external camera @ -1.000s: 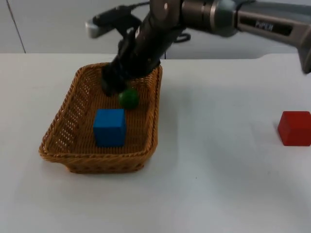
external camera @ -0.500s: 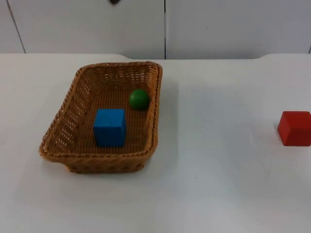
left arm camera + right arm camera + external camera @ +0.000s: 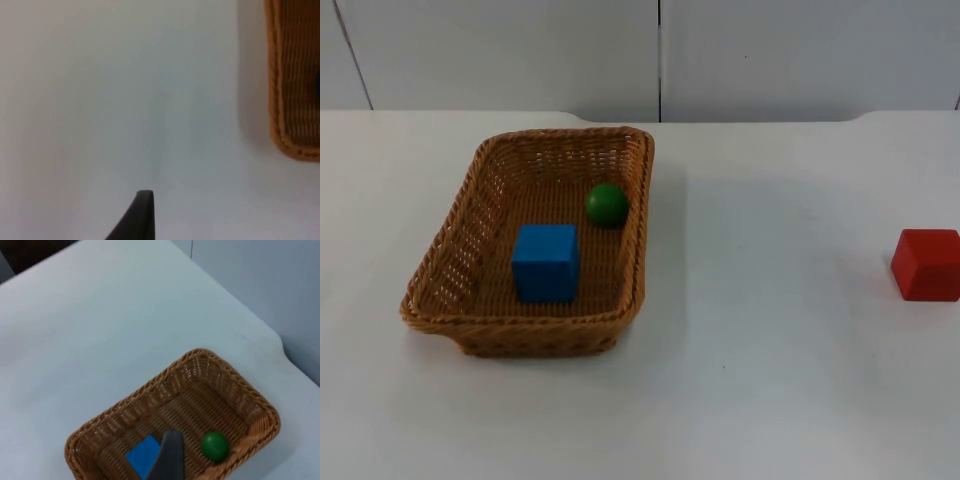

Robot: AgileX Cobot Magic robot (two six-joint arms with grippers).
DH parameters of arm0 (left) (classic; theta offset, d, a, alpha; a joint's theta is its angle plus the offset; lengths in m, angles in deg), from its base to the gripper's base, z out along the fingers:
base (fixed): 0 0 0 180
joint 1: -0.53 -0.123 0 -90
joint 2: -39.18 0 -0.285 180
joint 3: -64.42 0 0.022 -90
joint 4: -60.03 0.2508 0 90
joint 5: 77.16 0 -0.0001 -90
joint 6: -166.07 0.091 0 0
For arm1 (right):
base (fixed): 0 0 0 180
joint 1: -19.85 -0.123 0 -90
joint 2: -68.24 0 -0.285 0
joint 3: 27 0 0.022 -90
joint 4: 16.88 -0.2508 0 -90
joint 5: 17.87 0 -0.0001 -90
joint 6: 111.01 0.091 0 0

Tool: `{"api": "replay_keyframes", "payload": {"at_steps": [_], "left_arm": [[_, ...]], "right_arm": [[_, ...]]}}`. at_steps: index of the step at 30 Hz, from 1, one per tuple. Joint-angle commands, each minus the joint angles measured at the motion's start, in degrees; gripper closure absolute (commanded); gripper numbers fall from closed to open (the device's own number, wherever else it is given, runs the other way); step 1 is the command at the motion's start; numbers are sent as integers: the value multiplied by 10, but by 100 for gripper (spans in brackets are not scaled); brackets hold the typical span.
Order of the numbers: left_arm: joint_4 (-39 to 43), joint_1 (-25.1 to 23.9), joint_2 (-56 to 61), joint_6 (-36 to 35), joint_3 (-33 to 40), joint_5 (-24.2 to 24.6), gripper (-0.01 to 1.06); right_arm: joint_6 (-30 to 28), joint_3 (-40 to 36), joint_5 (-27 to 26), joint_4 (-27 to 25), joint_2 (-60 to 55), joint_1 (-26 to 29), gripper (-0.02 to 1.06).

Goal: Place all geometric objects except the red cube into the basket.

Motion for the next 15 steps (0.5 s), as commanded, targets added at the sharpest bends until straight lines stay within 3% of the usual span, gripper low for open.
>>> {"api": "replay_keyframes", "payload": {"at_steps": [1, 3, 7, 8, 13, 15], "left_arm": [[-12, -1, 45, 2, 1, -2, 0], [-16, -1, 76, 2, 1, 0, 0], [-19, -1, 147, 2, 1, 17, 0], [-19, -1, 147, 2, 1, 17, 0], [-21, -1, 213, 2, 1, 27, 0], [-21, -1, 229, 2, 1, 31, 0]], "right_arm": [[6, -30, 3, 0, 32, 2, 32], [7, -63, -18, 0, 51, 2, 32], [7, -220, -139, 0, 128, 2, 32], [7, -220, -139, 0, 128, 2, 32], [8, -480, -308, -3, 256, 2, 32], [8, -519, -331, -4, 277, 2, 32]]}}
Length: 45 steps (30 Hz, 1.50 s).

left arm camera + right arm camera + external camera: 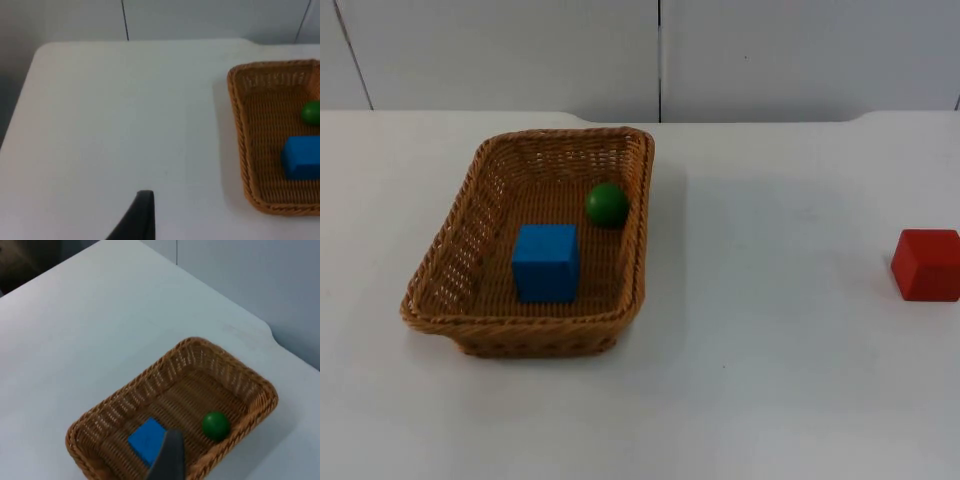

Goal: Place all geometric objects except the red cube into the basket.

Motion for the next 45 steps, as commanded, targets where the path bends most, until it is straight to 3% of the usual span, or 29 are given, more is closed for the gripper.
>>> {"api": "replay_keyframes", "payload": {"at_steps": [1, 4, 5, 10, 17, 24, 30, 34, 45], "left_arm": [[-8, -1, 21, 1, 1, 9, 0], [-7, -1, 74, 1, 2, 28, 0], [-7, -1, 74, 1, 2, 28, 0], [0, -1, 161, -13, 45, 24, 0], [64, -1, 241, -86, 113, 14, 0], [111, 14, 274, -117, 140, 31, 0], [114, 39, 274, -116, 140, 31, 0], [114, 39, 274, -116, 140, 32, 0], [114, 58, 274, -117, 154, 95, 0]], "right_arm": [[0, -59, -53, -3, 39, 2, 32], [0, -173, -109, -3, 109, 2, 32], [0, -173, -109, -3, 109, 2, 32], [0, -322, -163, -2, 224, 2, 32], [0, -411, -178, 2, 346, 2, 32], [0, -461, -127, 31, 488, 2, 32], [14, -497, -31, 42, 604, 2, 32], [41, -520, 3, 56, 648, 2, 32], [92, -559, 112, 94, 784, 2, 32]]}}
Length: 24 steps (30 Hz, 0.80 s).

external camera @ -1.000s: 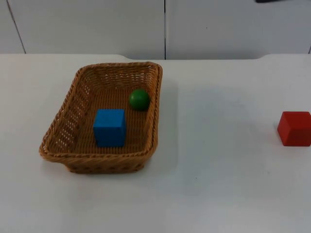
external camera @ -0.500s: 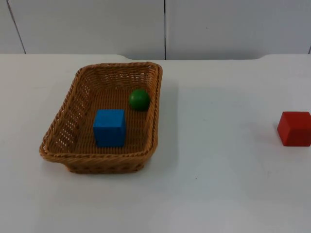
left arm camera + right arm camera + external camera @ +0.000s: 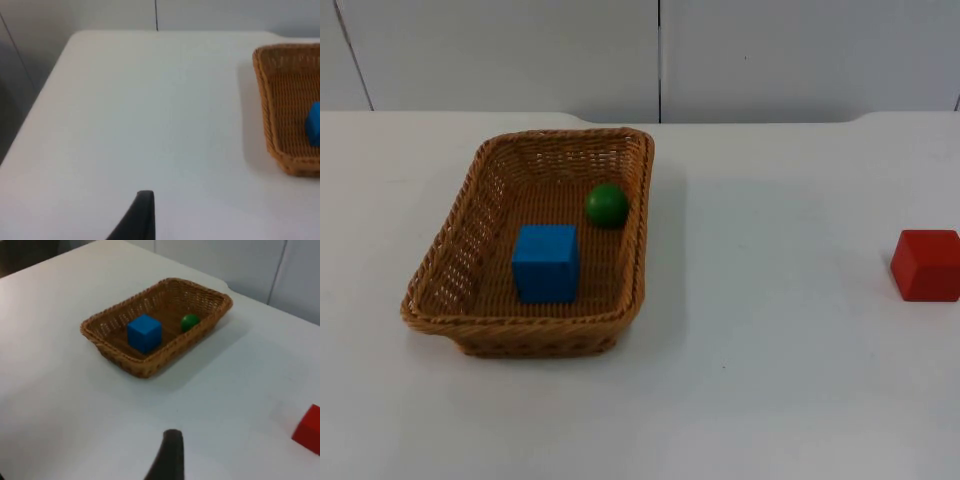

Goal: Place all geometric objects except the red cube into the basket.

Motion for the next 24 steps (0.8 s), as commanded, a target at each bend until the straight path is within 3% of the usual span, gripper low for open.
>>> {"api": "replay_keyframes", "payload": {"at_steps": [1, 11, 24], "left_arm": [[3, 4, 2, -2, 6, 7, 0], [1, 4, 2, 3, 6, 7, 0], [-23, 4, 2, 39, 6, 7, 0]], "right_arm": [[20, -4, 28, 22, 28, 2, 32], [20, -6, 149, 30, 115, 2, 32], [24, -32, 123, 21, 117, 2, 32]]}}
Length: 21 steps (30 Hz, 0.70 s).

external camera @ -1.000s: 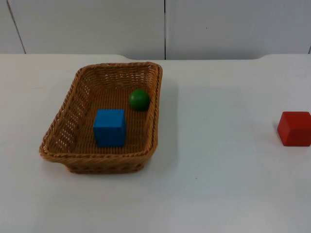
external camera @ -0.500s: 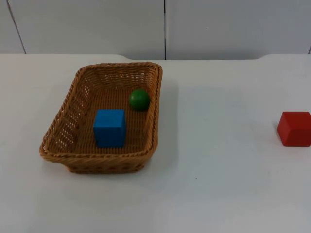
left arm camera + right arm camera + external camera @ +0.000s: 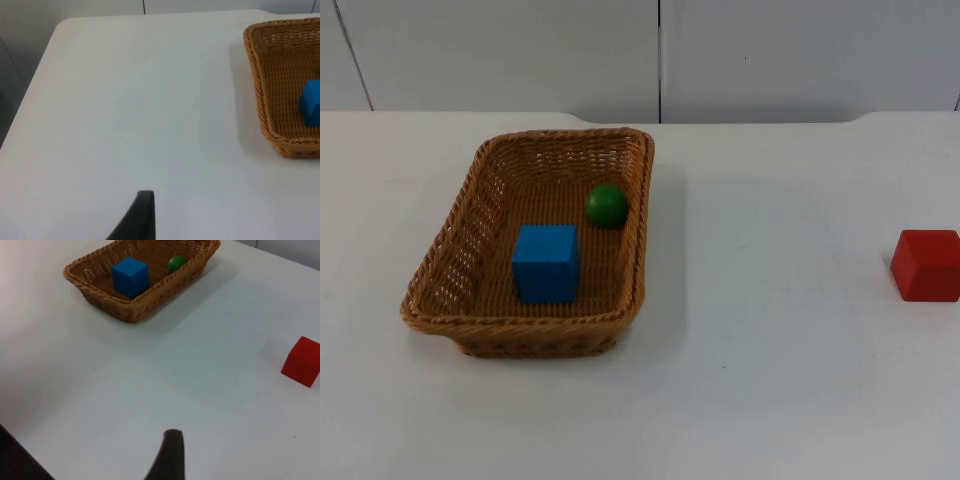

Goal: Place all geometric objects except the red cube into the basket.

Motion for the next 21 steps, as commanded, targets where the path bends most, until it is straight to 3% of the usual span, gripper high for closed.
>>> {"api": "replay_keyframes", "payload": {"at_steps": [1, 7, 11, 21], "left_arm": [[-9, 4, 2, 2, 2, 2, 0], [-9, 4, 2, 2, 2, 2, 0], [-9, 4, 2, 2, 2, 2, 0], [-9, 4, 2, 0, 2, 2, 0]], "right_arm": [[1, -2, -9, 1, 3, 2, 32], [-3, -2, -9, -2, 3, 2, 28], [-3, -2, -9, -2, 3, 2, -1], [-3, -2, -10, -2, 3, 2, -1]]}}
